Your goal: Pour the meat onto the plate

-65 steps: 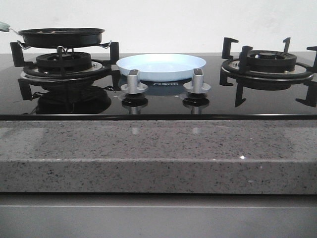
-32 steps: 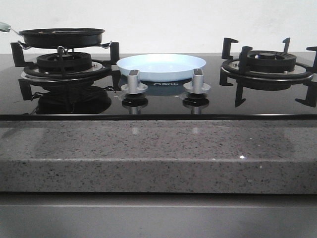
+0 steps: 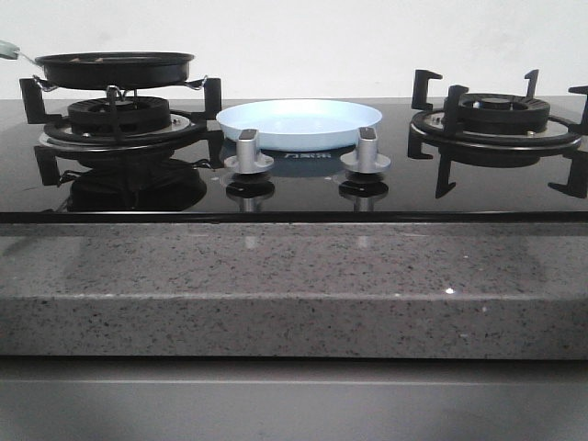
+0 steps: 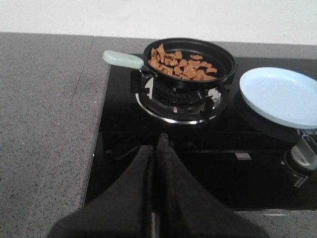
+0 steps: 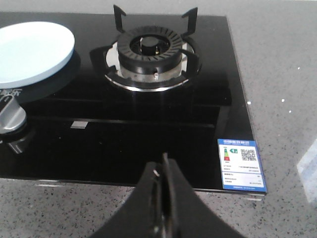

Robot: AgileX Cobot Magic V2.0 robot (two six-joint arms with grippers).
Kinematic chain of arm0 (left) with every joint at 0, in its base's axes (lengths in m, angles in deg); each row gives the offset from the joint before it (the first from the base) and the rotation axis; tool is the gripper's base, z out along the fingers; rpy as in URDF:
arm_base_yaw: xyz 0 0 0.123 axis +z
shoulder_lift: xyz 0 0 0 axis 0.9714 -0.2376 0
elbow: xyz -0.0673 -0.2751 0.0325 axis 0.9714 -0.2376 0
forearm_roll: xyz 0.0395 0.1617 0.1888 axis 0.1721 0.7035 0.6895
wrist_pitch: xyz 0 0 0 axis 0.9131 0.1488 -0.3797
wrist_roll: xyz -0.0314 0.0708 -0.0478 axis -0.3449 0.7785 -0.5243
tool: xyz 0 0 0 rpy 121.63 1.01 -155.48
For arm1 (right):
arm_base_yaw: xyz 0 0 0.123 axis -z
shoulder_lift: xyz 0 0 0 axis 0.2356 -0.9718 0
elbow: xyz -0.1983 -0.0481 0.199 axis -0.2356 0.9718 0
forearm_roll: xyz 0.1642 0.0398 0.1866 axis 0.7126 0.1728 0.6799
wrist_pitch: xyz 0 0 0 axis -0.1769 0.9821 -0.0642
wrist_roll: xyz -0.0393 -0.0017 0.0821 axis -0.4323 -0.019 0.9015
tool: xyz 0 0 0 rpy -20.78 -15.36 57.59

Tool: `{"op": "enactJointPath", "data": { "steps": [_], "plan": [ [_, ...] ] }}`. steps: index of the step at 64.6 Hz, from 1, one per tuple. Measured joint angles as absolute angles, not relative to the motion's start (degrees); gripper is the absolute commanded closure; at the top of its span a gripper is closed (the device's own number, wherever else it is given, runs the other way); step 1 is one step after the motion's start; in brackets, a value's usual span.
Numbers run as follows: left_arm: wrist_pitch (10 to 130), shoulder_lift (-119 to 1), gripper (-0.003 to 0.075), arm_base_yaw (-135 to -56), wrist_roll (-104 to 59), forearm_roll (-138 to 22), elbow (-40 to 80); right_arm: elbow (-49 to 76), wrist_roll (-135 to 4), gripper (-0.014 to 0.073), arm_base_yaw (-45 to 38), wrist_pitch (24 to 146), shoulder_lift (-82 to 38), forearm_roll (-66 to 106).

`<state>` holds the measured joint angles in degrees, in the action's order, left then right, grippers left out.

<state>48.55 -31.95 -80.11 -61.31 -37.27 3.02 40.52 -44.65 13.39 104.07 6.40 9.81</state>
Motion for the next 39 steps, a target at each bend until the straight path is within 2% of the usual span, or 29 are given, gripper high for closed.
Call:
{"op": "enactJointPath", "data": {
  "steps": [2,8,14,17,21,26,39],
  "plan": [
    [48.5,-32.4,0.0724,-80.1,-61.3,-37.3,3.0,40.5,-44.6,0.0658,13.4,104.1,6.0,9.8],
    [48.5,-33.2,0.0606,-80.1,-61.3,-37.3,3.0,40.5,-44.6,0.0469,13.4,104.1,4.8,9.8],
    [48.5,-33.8,0.0408,-80.1,-61.3,-37.3,3.0,40.5,-44.6,0.0243,13.4,104.1,4.1,9.8],
    [48.5,-34.3,0.0335,-80.1,-61.3,-37.3,3.0,40.5,-44.6,0.0168,13.4,104.1,3.7,9.8],
    [48.5,-34.5,0.0259,-80.1,-61.2,-37.3,3.0,40.5,-44.6,0.0127,13.4,104.1,3.5,9.8],
    [48.5,-34.7,0.0254,-80.1,-61.2,-37.3,3.0,40.5,-44.6,0.0126,13.4,104.1,3.1,9.9],
    [48.5,-35.3,0.0305,-80.1,-61.1,-37.3,3.0,36.9,-45.0,0.0126,12.2,107.6,-1.0,12.2]
  ]
}}
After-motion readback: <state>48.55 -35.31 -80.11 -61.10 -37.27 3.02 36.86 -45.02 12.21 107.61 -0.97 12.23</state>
